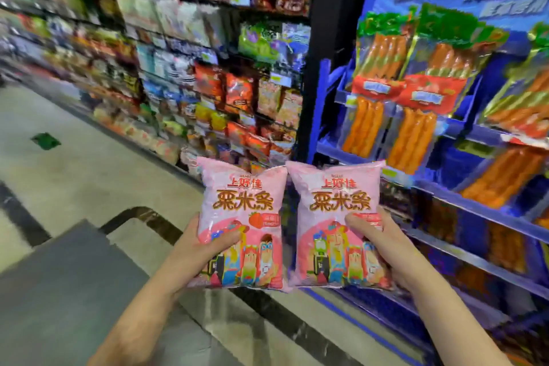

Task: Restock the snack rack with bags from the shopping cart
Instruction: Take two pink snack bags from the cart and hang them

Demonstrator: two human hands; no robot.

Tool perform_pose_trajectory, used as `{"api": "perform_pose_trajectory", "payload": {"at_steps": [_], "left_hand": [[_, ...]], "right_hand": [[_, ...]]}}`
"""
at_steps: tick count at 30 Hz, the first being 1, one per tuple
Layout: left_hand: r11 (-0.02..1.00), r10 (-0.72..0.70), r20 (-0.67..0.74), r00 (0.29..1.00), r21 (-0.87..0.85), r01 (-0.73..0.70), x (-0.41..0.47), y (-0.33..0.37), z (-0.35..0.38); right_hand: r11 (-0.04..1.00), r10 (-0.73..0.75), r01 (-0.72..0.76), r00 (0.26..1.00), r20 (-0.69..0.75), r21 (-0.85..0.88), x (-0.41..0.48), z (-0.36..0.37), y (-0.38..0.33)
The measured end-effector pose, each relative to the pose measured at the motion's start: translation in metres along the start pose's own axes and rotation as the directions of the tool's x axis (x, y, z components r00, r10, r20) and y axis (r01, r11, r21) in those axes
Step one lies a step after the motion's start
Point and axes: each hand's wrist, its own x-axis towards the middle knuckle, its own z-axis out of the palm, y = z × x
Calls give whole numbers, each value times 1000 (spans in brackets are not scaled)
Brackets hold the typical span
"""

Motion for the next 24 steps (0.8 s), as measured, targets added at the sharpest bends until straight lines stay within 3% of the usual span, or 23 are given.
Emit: {"api": "perform_pose_trajectory", "payload": {"at_steps": [4, 8, 12, 19, 24], "left_hand": [[998, -22, -166, 986, -69, 10, -13, 5, -78], [999, 44, -215, 976, 4, -44, -16, 11, -138], [999, 49, -356, 933, 20, -45, 1, 27, -184], [999, 3, -503, 864, -30, -21, 75, 60, -256], [997, 48, -578, 815, 78, -4, 112, 85, -310]], "right_hand": [[998, 43, -35, 983, 180, -46, 53, 80, -8], [998, 42, -26, 960, 278, -60, 105, 153, -8], [998, 66, -56, 912, 406, -36, 170, 218, -3], [999, 49, -40, 871, 490, -29, 287, 307, -17], [998, 55, -35, 841, 538, -47, 352, 365, -34]]}}
